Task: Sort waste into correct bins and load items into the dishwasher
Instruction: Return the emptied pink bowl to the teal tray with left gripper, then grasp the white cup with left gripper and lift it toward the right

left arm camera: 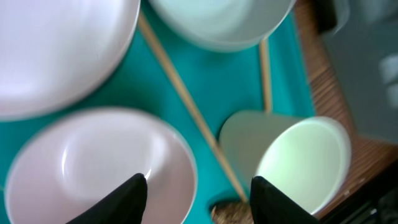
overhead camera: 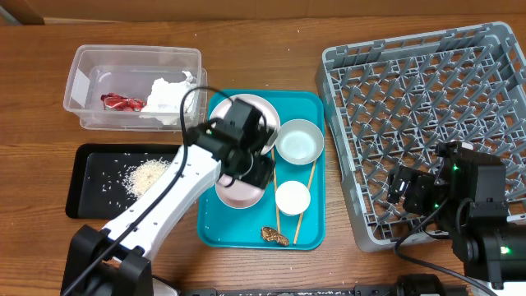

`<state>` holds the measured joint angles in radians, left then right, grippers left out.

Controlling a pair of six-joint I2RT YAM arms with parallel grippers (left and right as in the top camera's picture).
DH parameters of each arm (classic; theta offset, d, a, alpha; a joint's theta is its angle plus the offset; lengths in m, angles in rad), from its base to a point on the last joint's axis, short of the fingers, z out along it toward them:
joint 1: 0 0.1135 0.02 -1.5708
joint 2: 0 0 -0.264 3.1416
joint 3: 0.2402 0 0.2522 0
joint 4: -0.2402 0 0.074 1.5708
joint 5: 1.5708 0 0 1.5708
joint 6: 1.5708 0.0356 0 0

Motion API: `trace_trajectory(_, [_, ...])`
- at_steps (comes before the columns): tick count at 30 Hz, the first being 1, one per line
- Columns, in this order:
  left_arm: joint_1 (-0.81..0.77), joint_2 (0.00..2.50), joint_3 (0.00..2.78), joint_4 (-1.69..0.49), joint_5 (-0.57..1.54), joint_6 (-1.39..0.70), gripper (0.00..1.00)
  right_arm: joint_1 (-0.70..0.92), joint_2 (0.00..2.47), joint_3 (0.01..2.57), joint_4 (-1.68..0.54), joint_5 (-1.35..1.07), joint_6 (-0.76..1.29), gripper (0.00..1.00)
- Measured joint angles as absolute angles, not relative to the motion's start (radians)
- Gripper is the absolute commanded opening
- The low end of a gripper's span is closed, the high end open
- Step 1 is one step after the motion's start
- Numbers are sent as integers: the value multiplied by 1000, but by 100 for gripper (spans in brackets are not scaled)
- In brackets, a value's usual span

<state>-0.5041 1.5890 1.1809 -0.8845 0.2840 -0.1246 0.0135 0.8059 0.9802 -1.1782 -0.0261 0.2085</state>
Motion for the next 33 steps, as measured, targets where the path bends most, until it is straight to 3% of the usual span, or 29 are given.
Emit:
trace_trajectory(2, [-504,1589,1224,-866,312,-126,45,14,806,980,-1178,-26,208,100])
trace_trajectory(15, [-566,1651,1206,-891,366,-125,43,14,806,980,-1178,-26,209,100])
trace_trajectory(18, [-606,1691,1188,-892,366,-125,32,14,806,980,-1178,-26,209,100])
trace_trajectory(19, [-617,1702,1185,-893,365,-126,23,14,806,980,-1178,-27,208,100])
trace_trajectory(20, [-628,1713,1184,-896,360,-125,7,14,806,980,-1178,-26,208,100])
trace_trajectory(21, [-637,1721,1184,-899,349,-126,4,14,806,980,-1177,-26,209,100])
trace_trajectory(29, [-625,1730,1204,-954,289,-149,4,14,806,980,-1179,-15,209,100])
trace_trajectory(33, [-510,1720,1332,-1032,364,-150,4,14,806,980,-1139,104,259,100])
